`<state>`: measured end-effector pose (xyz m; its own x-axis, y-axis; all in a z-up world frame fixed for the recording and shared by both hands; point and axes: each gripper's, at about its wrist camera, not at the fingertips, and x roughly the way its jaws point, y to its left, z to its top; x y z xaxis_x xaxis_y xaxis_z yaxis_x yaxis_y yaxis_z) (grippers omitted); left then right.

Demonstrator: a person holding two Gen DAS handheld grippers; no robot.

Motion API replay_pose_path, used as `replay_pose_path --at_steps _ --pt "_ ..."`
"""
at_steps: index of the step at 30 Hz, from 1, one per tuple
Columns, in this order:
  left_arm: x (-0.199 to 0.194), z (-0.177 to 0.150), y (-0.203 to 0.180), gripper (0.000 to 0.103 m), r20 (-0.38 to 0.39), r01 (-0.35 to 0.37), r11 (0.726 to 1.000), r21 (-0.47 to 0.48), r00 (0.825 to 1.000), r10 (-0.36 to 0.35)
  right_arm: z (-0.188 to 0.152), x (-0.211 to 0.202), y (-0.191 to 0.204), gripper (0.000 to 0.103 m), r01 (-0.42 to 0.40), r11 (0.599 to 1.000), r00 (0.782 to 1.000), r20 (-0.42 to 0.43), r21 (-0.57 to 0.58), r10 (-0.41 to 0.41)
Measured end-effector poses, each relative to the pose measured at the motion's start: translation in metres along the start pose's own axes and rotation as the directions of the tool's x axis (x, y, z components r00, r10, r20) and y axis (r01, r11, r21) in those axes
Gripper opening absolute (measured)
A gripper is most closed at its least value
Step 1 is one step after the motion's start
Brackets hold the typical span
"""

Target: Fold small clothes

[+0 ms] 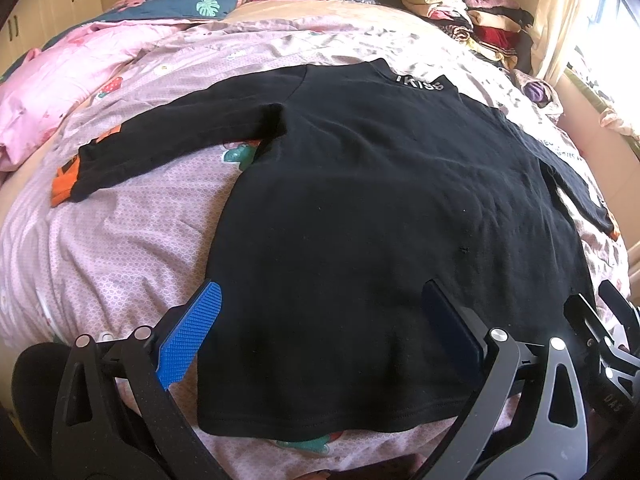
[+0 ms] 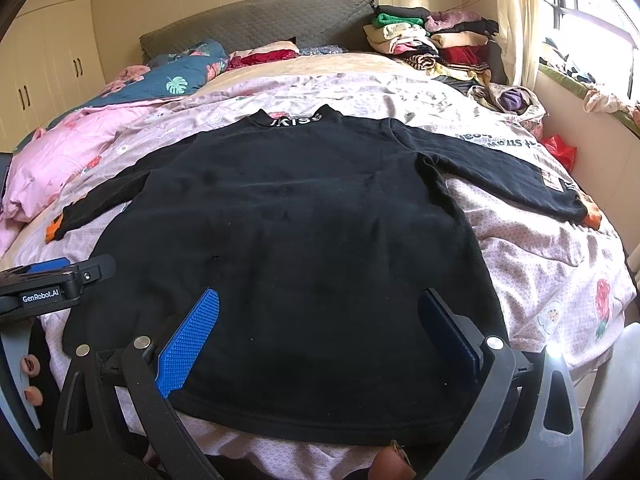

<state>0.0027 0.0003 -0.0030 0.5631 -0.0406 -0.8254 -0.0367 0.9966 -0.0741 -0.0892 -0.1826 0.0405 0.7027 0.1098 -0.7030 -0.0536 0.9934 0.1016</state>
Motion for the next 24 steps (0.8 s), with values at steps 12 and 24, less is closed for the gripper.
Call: replay_pose_path --at_steps 12,24 --pt "0.0003 0.0007 -0.0001 0.094 -0.002 0.002 1.000 -0.001 1.000 -0.002 0.0019 -0.0016 0.0029 0.099 -0.001 1.000 1.000 0.005 -0.008 0.001" --pt "0.0017 0.0037 -0.0028 0.094 0.002 0.003 1.000 0.012 1.000 -0.003 0.0029 -0.0005 0.0053 0.099 -0.005 1.000 1.000 0.006 -0.010 0.005"
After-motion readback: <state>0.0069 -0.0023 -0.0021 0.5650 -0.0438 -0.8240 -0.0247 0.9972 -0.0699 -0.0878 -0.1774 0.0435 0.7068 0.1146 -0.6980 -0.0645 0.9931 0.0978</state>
